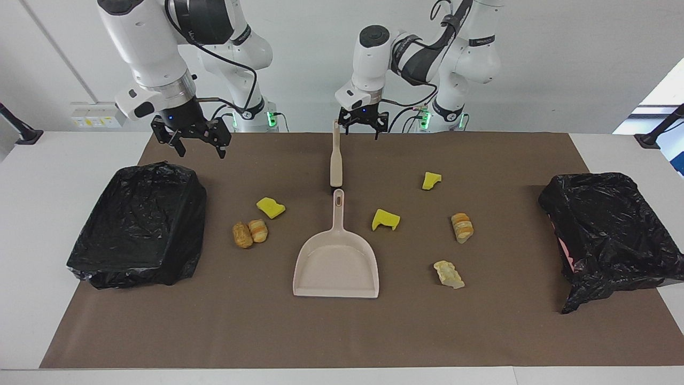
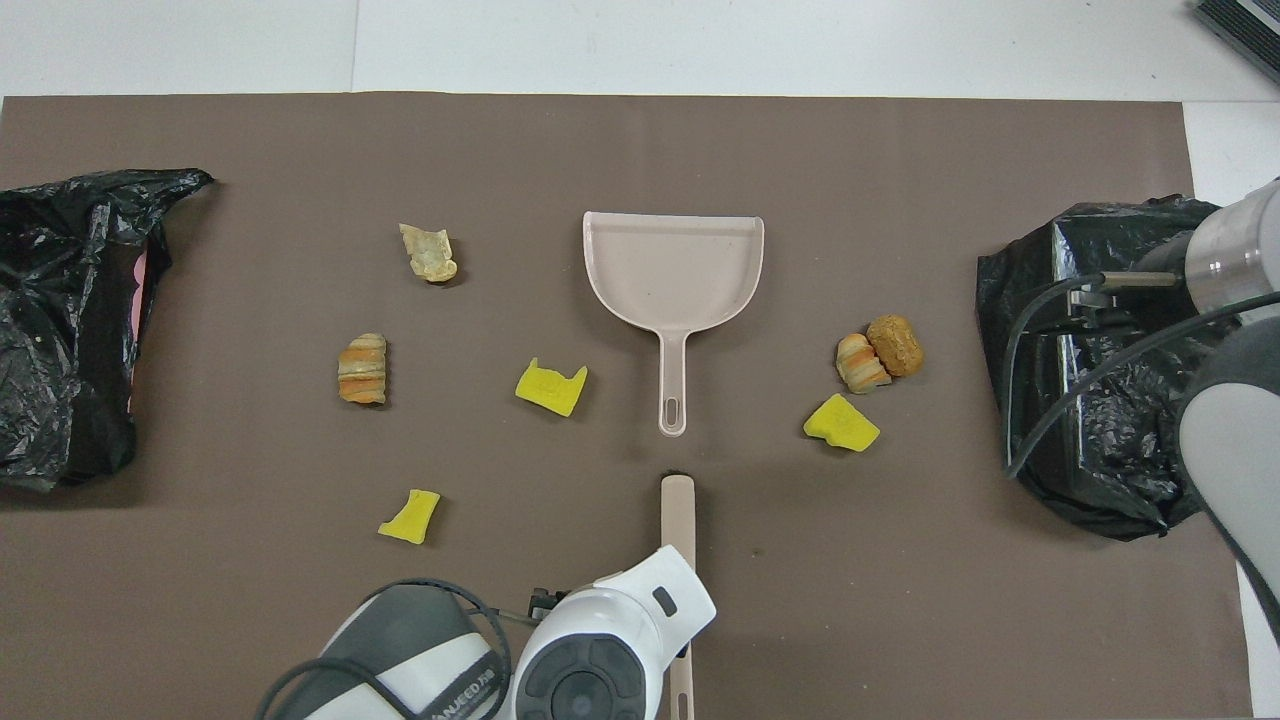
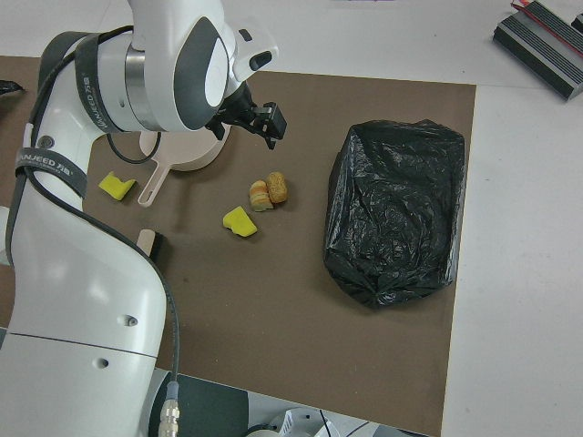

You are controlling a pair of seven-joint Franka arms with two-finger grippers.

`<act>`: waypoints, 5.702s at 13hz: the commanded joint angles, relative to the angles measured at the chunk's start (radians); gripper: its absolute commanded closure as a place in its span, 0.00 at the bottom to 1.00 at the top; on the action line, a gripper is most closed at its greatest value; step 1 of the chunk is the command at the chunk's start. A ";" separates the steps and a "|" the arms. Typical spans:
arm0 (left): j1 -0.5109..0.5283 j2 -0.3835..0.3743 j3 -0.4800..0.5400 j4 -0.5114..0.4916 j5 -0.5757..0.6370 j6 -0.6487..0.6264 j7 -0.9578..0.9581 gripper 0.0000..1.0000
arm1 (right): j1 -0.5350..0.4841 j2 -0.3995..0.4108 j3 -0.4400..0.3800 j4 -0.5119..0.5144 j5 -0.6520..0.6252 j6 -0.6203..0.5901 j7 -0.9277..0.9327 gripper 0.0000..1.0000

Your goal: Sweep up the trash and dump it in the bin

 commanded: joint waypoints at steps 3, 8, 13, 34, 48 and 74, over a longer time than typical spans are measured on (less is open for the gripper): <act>-0.067 0.027 0.019 -0.044 -0.013 0.087 -0.046 0.00 | -0.016 -0.004 0.006 -0.013 0.020 -0.046 0.003 0.00; -0.122 0.066 0.019 -0.033 -0.012 0.121 -0.111 0.00 | 0.015 0.093 0.009 0.032 0.028 0.020 0.035 0.00; -0.145 0.083 0.016 -0.030 -0.013 0.159 -0.140 0.00 | 0.061 0.157 0.011 0.032 0.085 0.097 0.107 0.00; -0.031 0.111 0.035 0.059 -0.006 -0.028 -0.220 1.00 | 0.086 0.180 0.016 0.003 0.145 0.149 0.160 0.00; 0.376 0.027 0.039 0.077 0.051 -0.223 0.079 1.00 | 0.306 0.274 0.016 0.004 0.146 0.286 0.373 0.00; 0.350 -0.087 0.035 -0.179 -0.190 -0.125 -0.839 1.00 | 0.437 0.384 0.016 -0.116 0.122 0.480 0.234 1.00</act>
